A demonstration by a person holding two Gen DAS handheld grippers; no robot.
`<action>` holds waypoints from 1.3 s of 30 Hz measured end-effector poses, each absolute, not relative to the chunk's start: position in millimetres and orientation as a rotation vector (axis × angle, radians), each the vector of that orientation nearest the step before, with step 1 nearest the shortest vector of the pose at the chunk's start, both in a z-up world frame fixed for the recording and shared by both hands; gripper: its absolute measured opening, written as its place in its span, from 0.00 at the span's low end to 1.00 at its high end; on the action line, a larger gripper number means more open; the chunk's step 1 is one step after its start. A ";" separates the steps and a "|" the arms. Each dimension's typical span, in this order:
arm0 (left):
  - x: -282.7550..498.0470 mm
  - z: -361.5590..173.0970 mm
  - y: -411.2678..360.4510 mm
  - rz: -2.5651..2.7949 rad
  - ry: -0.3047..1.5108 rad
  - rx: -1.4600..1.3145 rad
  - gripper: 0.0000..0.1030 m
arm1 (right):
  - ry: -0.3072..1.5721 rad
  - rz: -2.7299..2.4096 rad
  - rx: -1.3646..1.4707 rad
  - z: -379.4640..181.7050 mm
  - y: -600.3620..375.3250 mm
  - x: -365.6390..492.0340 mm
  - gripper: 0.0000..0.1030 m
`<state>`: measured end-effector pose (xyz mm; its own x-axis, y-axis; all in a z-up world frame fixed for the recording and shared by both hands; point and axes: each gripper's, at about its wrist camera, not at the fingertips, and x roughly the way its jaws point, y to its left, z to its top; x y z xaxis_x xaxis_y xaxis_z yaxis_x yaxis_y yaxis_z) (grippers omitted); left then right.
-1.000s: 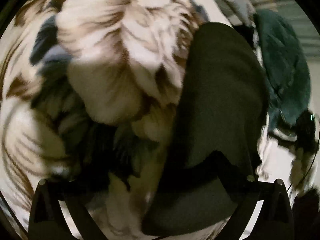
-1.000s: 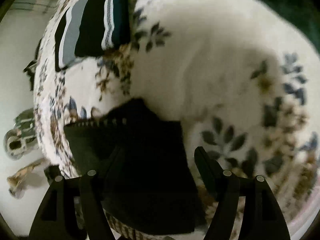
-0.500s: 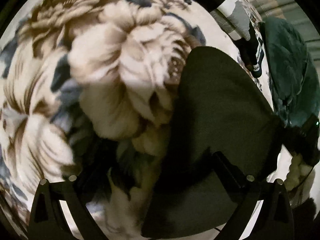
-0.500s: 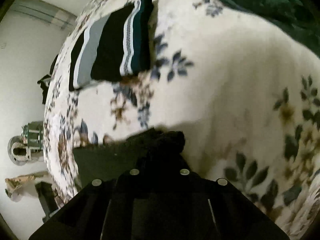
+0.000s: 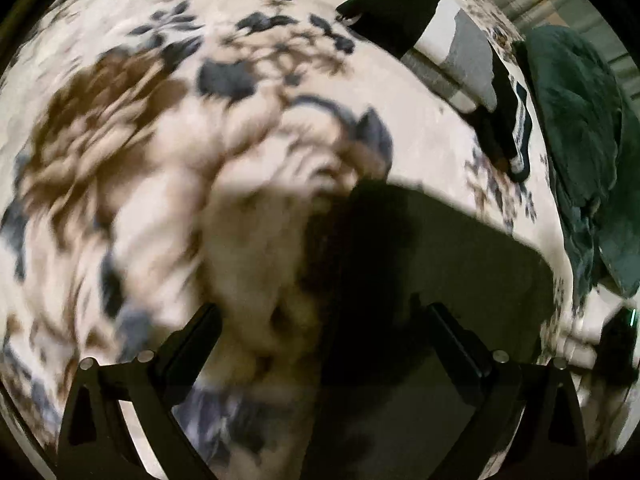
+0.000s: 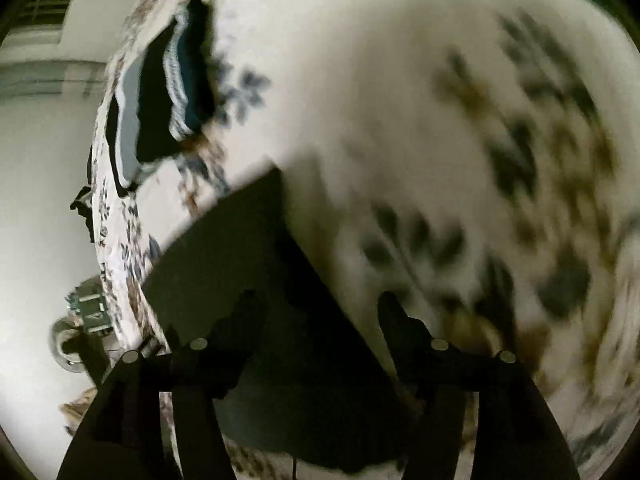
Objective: Fold small clothes
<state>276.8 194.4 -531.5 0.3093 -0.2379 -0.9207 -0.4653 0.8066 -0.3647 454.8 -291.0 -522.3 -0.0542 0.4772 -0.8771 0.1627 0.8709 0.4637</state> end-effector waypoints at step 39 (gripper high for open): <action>265.4 -573.8 144.0 -0.171 1.343 -0.821 1.00 | 1.725 0.671 0.760 -614.2 -262.0 437.6 0.74</action>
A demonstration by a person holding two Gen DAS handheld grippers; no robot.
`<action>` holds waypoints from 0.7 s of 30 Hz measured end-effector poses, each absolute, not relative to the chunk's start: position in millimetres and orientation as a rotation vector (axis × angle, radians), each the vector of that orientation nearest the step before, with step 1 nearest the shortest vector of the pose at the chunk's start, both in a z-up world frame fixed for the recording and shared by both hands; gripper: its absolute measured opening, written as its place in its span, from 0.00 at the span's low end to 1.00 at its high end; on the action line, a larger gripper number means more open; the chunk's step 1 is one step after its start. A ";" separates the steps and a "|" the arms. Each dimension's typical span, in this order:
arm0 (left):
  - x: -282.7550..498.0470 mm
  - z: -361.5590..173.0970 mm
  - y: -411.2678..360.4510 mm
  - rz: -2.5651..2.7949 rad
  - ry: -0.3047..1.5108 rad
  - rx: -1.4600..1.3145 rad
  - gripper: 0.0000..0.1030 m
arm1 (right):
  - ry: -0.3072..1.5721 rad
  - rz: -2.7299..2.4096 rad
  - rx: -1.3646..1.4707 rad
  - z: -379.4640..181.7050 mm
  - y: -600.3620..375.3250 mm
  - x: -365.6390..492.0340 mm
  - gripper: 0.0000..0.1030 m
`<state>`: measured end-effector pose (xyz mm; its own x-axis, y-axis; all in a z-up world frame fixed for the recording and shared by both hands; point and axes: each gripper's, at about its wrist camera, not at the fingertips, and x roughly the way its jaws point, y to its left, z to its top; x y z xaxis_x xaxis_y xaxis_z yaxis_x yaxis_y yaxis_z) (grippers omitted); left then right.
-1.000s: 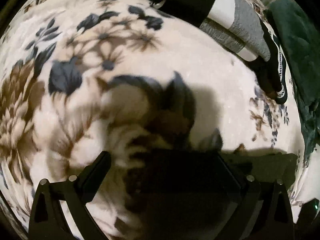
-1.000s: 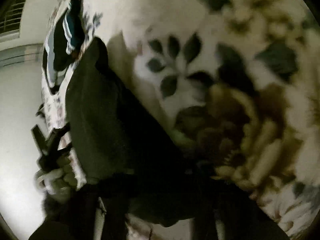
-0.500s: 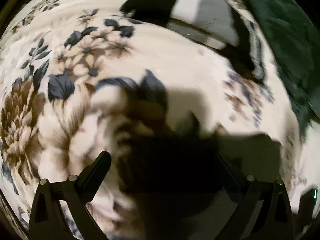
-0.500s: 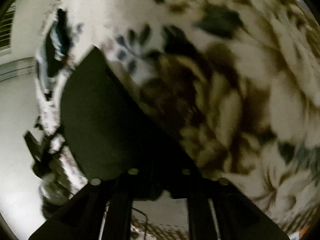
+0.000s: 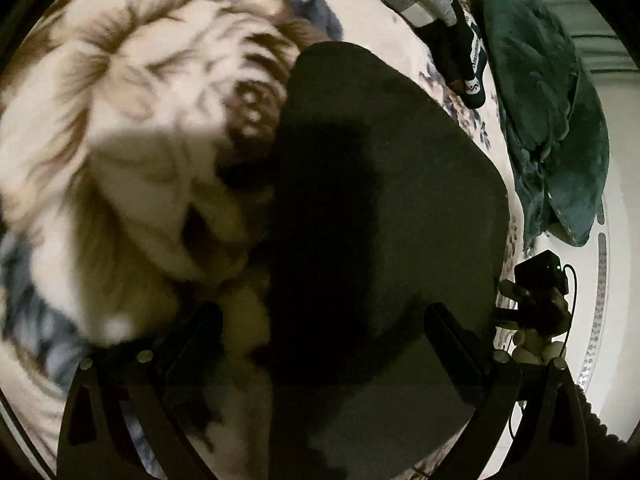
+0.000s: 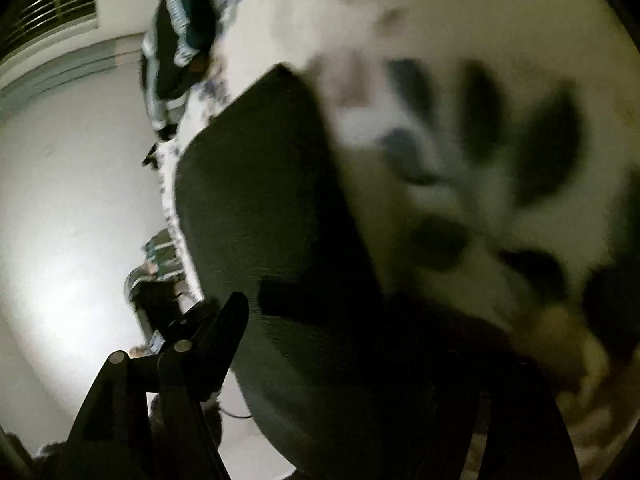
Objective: Fold small clothes
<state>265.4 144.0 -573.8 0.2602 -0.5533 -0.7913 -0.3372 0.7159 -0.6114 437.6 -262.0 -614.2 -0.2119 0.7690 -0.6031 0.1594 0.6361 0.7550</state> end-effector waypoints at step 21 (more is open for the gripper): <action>341.1 -561.4 113.8 -0.296 1.402 -0.635 0.47 | 1.692 0.464 0.750 -596.8 -241.0 380.5 0.40</action>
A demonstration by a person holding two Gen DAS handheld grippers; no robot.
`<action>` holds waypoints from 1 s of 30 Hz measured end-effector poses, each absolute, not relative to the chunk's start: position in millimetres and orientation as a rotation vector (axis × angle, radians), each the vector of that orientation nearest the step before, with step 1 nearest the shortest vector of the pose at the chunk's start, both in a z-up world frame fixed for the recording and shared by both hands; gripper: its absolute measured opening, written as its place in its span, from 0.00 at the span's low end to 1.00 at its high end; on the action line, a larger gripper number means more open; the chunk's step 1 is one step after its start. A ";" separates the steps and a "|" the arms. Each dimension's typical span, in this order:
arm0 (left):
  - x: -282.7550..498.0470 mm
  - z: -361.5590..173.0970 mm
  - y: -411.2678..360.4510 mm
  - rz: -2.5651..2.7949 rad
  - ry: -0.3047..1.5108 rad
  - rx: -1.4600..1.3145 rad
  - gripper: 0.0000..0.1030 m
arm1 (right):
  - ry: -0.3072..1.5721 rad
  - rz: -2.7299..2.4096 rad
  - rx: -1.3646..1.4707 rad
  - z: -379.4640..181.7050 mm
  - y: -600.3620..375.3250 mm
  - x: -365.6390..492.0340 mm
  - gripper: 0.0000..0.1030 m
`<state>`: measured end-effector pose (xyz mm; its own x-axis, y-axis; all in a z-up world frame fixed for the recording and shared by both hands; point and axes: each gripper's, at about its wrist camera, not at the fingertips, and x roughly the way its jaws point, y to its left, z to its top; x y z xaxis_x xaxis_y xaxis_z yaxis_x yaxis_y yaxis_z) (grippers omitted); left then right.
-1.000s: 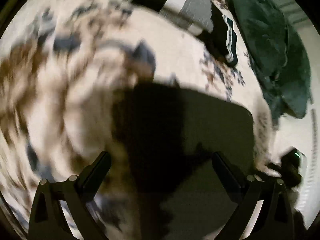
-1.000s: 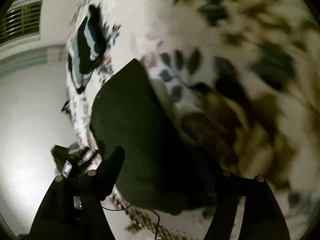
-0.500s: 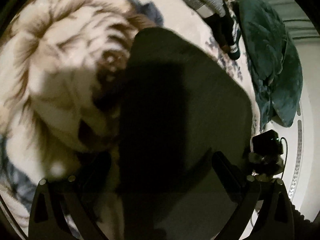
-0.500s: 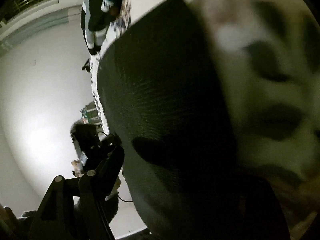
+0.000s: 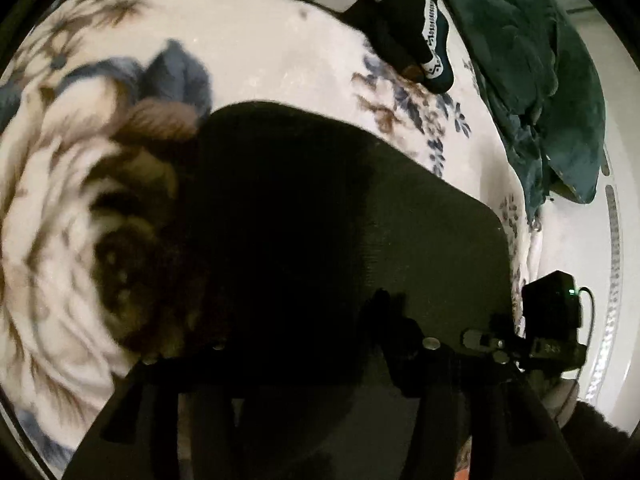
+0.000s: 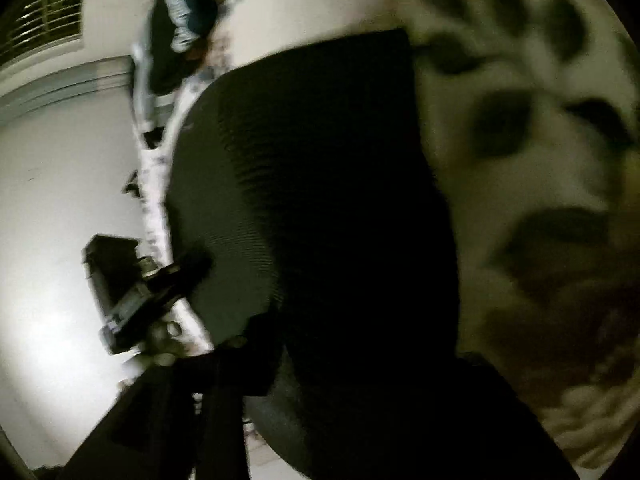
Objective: Fold small clothes
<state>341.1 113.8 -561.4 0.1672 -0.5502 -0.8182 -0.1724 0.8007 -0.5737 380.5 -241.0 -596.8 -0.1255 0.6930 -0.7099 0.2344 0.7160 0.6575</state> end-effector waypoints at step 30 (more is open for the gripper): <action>280.7 -577.6 122.9 -0.020 1.400 -0.589 1.00 | 1.522 0.234 0.685 -554.2 -291.4 466.0 0.33</action>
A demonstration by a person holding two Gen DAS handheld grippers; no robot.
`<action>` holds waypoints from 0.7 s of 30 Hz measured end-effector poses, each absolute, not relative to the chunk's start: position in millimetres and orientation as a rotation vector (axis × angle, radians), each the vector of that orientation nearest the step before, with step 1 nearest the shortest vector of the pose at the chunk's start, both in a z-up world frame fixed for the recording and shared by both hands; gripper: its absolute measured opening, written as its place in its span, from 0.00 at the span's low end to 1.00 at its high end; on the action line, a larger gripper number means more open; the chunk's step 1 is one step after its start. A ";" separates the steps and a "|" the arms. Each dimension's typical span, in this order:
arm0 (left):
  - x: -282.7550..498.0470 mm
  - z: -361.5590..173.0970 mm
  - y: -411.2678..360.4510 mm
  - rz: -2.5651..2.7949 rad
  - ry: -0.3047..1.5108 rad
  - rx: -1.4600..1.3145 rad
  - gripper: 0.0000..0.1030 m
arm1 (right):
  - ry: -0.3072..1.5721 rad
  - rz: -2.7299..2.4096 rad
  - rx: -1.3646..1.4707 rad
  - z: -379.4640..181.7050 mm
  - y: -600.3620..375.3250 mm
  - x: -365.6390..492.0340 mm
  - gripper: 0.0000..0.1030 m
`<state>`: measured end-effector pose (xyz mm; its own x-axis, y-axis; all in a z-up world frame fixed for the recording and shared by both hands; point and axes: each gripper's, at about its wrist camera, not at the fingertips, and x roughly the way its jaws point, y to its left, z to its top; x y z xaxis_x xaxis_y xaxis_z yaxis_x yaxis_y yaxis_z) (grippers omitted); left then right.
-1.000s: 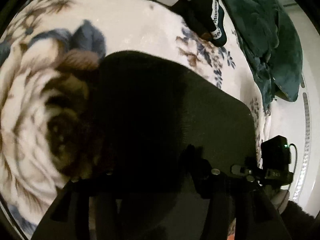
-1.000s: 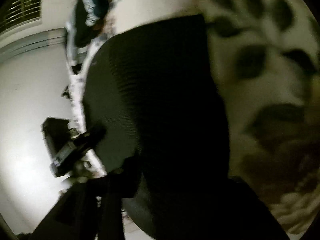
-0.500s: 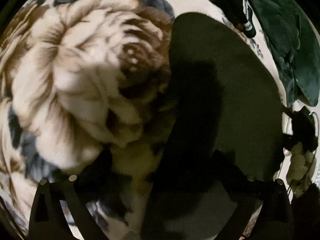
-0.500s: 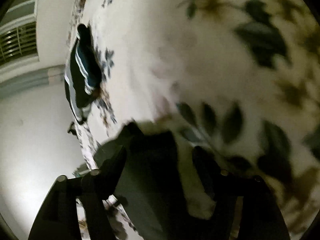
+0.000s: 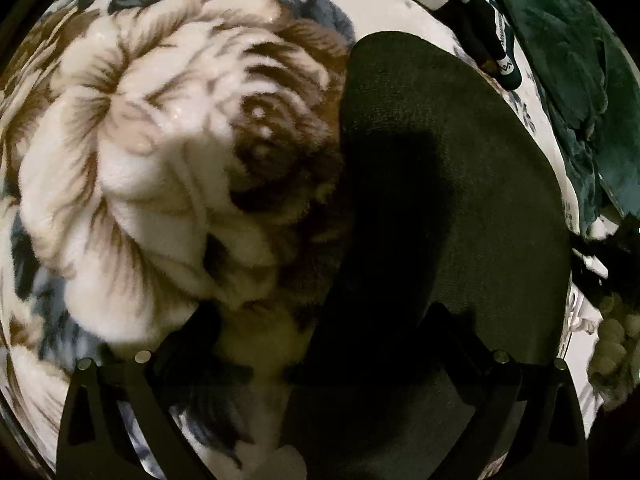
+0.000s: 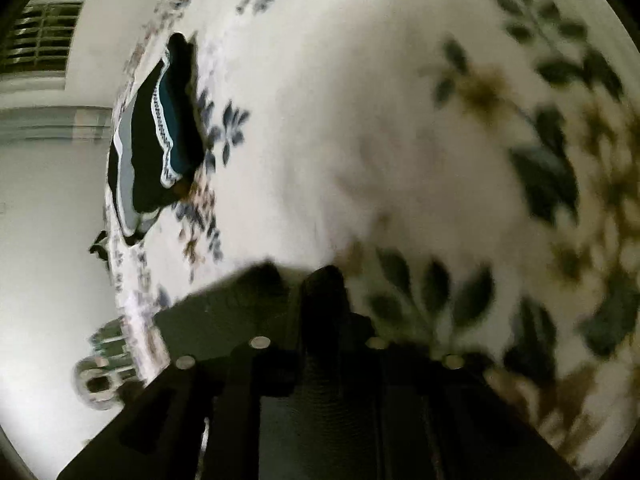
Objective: Fold small clothes
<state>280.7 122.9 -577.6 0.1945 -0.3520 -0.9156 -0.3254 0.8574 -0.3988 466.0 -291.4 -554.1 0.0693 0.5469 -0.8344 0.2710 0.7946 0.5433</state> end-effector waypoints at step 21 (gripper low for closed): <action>274.5 -576.3 117.0 0.012 1.378 -0.566 1.00 | 1.479 -0.004 1.044 -538.8 -322.1 280.1 0.11</action>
